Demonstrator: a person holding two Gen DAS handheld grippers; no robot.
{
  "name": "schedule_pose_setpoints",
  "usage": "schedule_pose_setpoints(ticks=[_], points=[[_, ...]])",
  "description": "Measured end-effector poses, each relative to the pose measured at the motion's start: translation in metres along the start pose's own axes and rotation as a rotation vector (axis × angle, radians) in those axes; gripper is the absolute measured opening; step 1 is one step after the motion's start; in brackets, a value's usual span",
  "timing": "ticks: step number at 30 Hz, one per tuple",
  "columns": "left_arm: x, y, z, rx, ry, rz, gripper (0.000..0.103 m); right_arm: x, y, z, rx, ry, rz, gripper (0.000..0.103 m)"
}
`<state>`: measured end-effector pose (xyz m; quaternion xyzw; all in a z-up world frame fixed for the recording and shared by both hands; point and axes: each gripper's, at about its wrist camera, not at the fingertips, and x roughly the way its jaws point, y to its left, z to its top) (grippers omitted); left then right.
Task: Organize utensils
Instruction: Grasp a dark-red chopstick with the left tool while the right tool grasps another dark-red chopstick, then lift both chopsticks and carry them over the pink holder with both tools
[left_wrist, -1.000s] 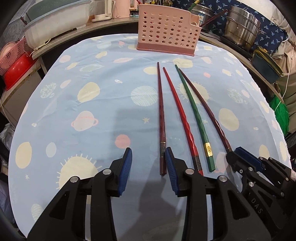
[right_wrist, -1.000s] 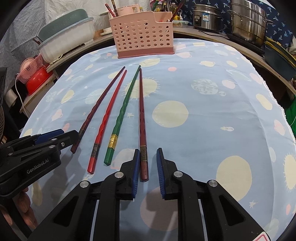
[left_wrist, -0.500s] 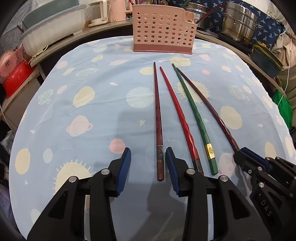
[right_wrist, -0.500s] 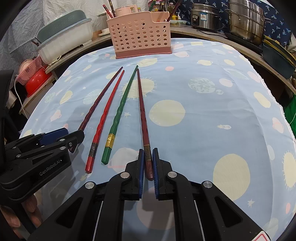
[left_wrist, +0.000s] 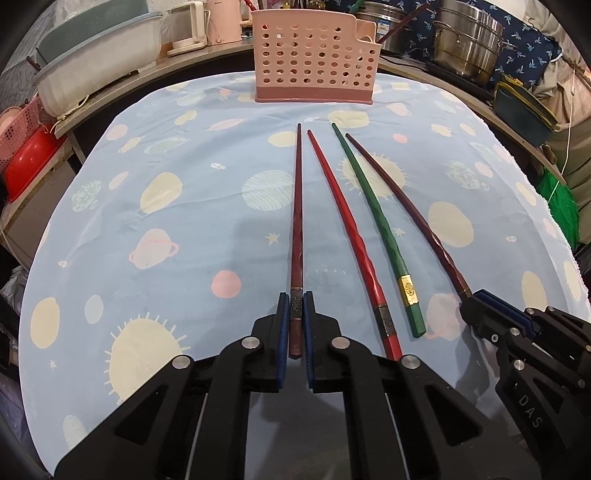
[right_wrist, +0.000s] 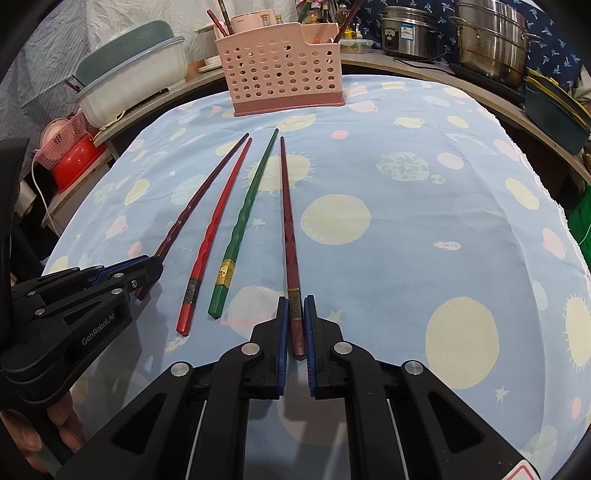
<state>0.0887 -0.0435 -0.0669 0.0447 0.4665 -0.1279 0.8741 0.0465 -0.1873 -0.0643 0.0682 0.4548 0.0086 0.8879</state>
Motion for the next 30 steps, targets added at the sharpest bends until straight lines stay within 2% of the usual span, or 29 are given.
schedule_pose_setpoints(ticks=[12, 24, 30], points=[[-0.027, 0.002, 0.005, -0.023, -0.019, -0.018, 0.007, -0.027, -0.002, 0.003, 0.019, -0.049, 0.023, 0.007], [-0.07, 0.013, 0.021, -0.078, -0.089, -0.049, 0.007, -0.074, -0.007, 0.022, 0.042, -0.146, 0.041, 0.007], [-0.098, 0.021, 0.034, -0.094, -0.15, -0.055, 0.007, -0.101, -0.01, 0.036, 0.051, -0.209, 0.048, 0.007]])
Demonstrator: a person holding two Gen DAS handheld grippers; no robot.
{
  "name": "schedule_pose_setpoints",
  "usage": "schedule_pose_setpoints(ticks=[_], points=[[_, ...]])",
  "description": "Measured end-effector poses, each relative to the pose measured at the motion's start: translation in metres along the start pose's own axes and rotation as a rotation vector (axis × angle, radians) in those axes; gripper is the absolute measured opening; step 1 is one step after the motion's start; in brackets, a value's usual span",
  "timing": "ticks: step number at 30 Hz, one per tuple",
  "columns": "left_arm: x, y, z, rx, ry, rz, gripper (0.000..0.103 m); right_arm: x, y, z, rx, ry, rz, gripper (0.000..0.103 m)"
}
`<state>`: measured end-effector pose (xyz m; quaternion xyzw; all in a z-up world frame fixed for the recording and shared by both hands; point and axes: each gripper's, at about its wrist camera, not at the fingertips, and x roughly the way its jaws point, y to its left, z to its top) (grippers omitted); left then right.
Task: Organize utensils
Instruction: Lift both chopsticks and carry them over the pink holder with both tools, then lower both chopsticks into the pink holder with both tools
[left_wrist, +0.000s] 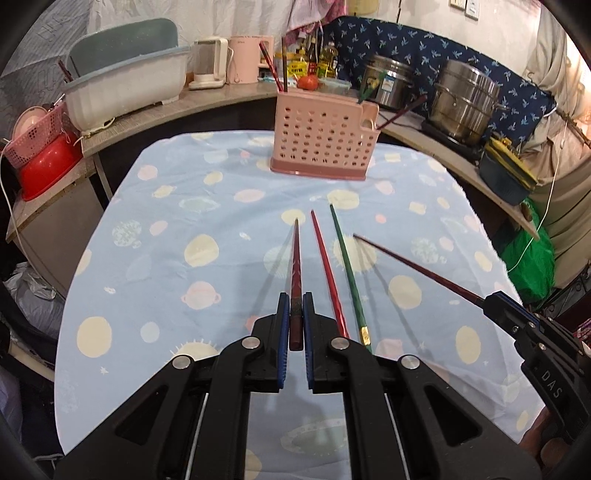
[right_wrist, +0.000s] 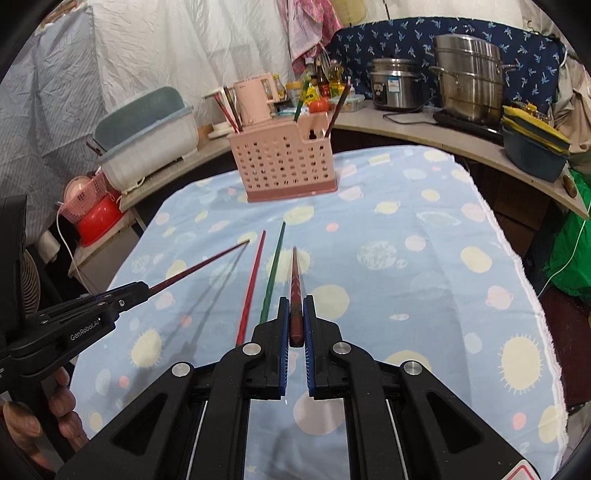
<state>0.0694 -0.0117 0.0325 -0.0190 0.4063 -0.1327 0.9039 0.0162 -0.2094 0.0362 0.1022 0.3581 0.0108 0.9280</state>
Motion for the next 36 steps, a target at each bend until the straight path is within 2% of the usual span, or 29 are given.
schedule_pose_setpoints(ticks=[10, 20, 28, 36], points=[[-0.04, 0.006, 0.036, 0.0, -0.095, -0.025, 0.007, -0.038, -0.007, 0.043, 0.021, -0.101, 0.013, 0.007], [-0.07, -0.006, 0.09, 0.03, -0.179, -0.036, 0.007, -0.062, -0.003, 0.094, 0.014, -0.194, 0.041, 0.007], [-0.081, -0.012, 0.14, 0.03, -0.248, -0.043, 0.007, -0.061, 0.001, 0.136, -0.002, -0.253, 0.068, 0.007], [-0.083, -0.019, 0.199, 0.048, -0.325, -0.017, 0.007, -0.045, 0.011, 0.191, -0.034, -0.302, 0.057, 0.007]])
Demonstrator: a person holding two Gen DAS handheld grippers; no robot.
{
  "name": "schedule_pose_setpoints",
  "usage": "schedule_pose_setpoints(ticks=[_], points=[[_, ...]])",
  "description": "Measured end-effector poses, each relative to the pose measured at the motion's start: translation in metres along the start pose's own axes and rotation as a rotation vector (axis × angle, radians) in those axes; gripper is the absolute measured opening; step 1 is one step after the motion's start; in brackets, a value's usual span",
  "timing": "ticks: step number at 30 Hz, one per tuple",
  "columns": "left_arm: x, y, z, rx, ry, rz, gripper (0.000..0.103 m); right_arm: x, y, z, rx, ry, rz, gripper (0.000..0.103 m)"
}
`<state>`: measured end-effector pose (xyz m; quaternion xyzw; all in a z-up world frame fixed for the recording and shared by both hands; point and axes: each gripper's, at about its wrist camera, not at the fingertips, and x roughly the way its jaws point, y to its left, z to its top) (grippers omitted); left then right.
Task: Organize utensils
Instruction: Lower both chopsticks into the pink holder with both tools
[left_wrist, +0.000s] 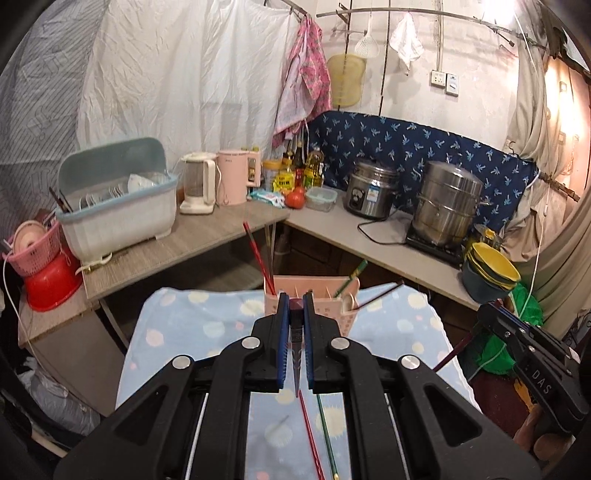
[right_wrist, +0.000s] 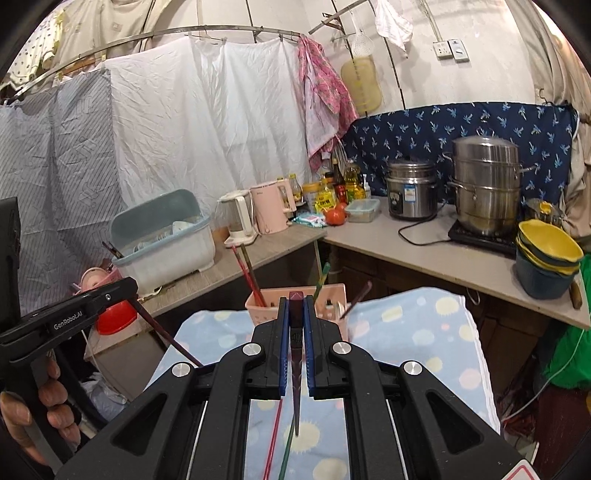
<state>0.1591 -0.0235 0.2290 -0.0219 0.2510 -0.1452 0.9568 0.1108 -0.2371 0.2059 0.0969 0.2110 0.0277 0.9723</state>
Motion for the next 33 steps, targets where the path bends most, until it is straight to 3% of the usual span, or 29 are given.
schedule_pose_setpoints(ticks=[14, 20, 26, 33], points=[[0.066, 0.0, 0.102, 0.005, -0.108, 0.016, 0.007, 0.094, 0.01, 0.103, -0.027, -0.064, 0.017, 0.007], [0.098, 0.004, 0.133, -0.002, -0.159, 0.047, 0.007, 0.136, 0.014, 0.123, -0.023, -0.068, 0.001, 0.007], [0.132, 0.01, 0.137, -0.001, -0.157, 0.059, 0.007, 0.174, 0.014, 0.126, -0.029, -0.064, -0.021, 0.007], [0.163, 0.018, 0.114, -0.013, -0.124, 0.04, 0.007, 0.207, 0.011, 0.102, -0.012, -0.009, -0.018, 0.007]])
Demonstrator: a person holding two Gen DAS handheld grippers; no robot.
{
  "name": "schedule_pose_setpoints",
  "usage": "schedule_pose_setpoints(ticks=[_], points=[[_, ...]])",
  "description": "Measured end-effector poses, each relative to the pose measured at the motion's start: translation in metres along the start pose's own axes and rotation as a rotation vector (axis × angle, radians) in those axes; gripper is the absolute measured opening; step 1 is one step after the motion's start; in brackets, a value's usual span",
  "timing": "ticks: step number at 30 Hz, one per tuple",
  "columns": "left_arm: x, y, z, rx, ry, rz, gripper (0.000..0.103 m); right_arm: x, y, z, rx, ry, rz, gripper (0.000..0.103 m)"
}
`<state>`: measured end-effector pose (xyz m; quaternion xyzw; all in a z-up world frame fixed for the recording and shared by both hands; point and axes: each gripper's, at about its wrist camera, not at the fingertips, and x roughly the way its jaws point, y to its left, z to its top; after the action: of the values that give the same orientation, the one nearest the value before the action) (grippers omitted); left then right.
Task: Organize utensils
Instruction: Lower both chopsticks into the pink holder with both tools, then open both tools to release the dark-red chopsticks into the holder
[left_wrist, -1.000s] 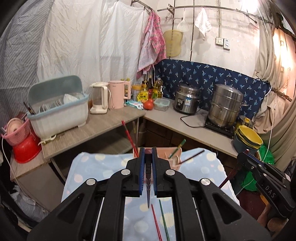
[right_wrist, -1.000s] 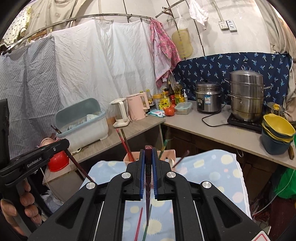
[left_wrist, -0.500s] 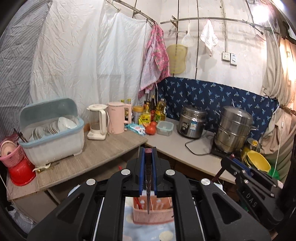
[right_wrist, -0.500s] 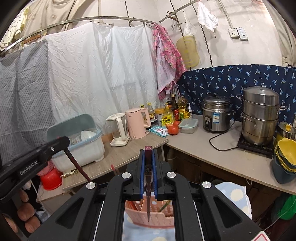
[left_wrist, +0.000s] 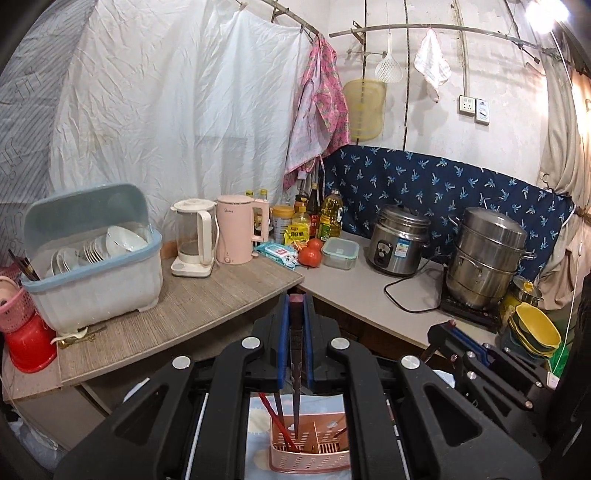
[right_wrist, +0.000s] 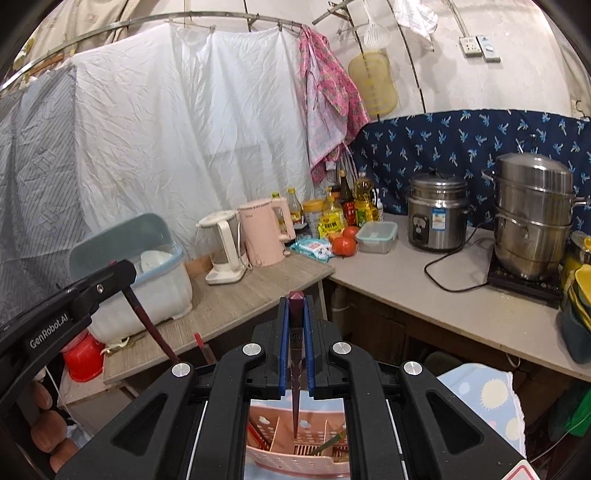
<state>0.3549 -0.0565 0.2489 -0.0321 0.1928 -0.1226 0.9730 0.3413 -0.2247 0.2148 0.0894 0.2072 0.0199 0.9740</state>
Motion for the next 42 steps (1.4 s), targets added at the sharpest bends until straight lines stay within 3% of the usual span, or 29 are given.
schedule_pose_setpoints(ticks=[9, 22, 27, 29, 32, 42], points=[[0.029, 0.011, -0.033, -0.014, 0.063, 0.023, 0.007, 0.017, -0.001, -0.038, -0.03, 0.074, -0.019, 0.007], [0.036, 0.02, -0.062, -0.03, 0.126, 0.036, 0.007, 0.019, -0.016, -0.073, 0.004, 0.13, -0.031, 0.007], [0.033, 0.024, -0.074, -0.044, 0.137, 0.047, 0.008, 0.01, -0.022, -0.081, 0.025, 0.114, -0.043, 0.021], [0.032, 0.026, -0.077, -0.05, 0.142, 0.052, 0.015, 0.006, -0.025, -0.082, 0.034, 0.108, -0.045, 0.031], [0.029, 0.026, -0.081, -0.052, 0.142, 0.062, 0.023, 0.0, -0.027, -0.082, 0.038, 0.096, -0.055, 0.037], [0.011, 0.021, -0.087, -0.041, 0.147, 0.06, 0.025, -0.024, -0.03, -0.083, 0.054, 0.073, -0.052, 0.041]])
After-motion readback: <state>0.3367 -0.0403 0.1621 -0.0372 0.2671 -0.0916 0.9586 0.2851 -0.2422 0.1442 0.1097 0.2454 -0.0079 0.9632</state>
